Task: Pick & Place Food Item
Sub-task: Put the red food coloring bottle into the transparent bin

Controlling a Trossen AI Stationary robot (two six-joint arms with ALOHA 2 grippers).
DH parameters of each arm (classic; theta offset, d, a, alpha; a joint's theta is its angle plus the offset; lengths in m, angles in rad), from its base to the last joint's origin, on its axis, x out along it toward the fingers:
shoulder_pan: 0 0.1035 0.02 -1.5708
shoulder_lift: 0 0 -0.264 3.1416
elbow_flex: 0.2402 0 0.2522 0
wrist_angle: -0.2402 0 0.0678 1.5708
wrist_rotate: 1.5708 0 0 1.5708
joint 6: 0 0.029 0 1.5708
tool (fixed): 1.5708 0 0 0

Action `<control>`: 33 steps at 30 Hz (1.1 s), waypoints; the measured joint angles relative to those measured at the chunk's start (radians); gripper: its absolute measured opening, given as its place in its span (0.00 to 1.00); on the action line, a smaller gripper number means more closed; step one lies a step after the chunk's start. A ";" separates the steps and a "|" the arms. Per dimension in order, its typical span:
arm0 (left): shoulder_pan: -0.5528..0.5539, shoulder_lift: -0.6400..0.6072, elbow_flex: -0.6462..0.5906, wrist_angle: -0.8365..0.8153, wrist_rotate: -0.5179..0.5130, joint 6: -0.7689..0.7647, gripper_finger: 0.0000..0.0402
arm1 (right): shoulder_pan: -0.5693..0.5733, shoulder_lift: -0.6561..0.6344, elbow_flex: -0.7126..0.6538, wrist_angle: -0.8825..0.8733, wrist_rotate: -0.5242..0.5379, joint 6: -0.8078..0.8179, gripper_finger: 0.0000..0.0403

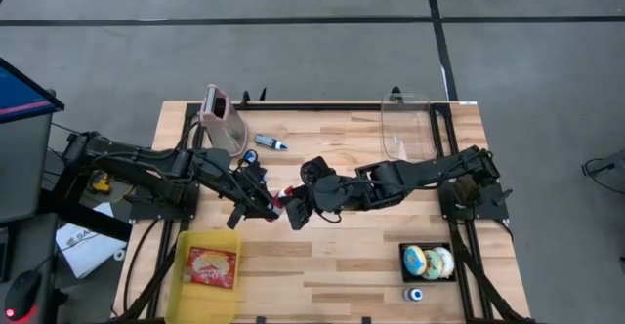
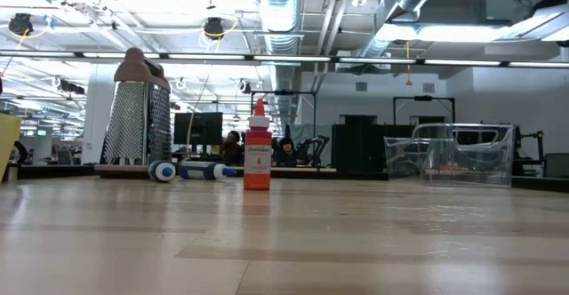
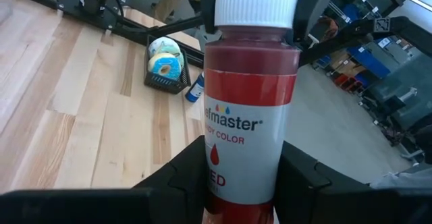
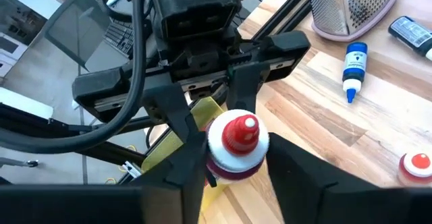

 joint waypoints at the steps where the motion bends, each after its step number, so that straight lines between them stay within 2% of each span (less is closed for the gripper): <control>1: 0.000 0.000 0.000 0.001 0.000 0.002 0.30 | 0.000 0.000 0.000 0.000 0.000 -0.002 0.32; 6: 0.000 0.000 -0.001 0.004 0.001 0.002 0.30 | 0.003 0.000 0.000 0.003 0.000 -0.023 0.23; 11: 0.000 0.000 -0.001 0.009 0.002 0.003 0.33 | 0.009 0.000 0.000 0.021 0.008 -0.047 0.23; 18: 0.000 -0.001 -0.001 -0.001 0.005 0.002 0.45 | 0.015 0.002 0.000 0.052 0.045 -0.083 0.23; 28: 0.006 -0.076 0.000 -0.211 -0.026 0.044 0.58 | 0.040 0.003 0.000 0.034 0.116 -0.075 0.23; 33: 0.005 -0.164 -0.001 -0.410 -0.033 0.036 0.59 | 0.059 -0.013 0.003 -0.110 0.142 -0.001 0.23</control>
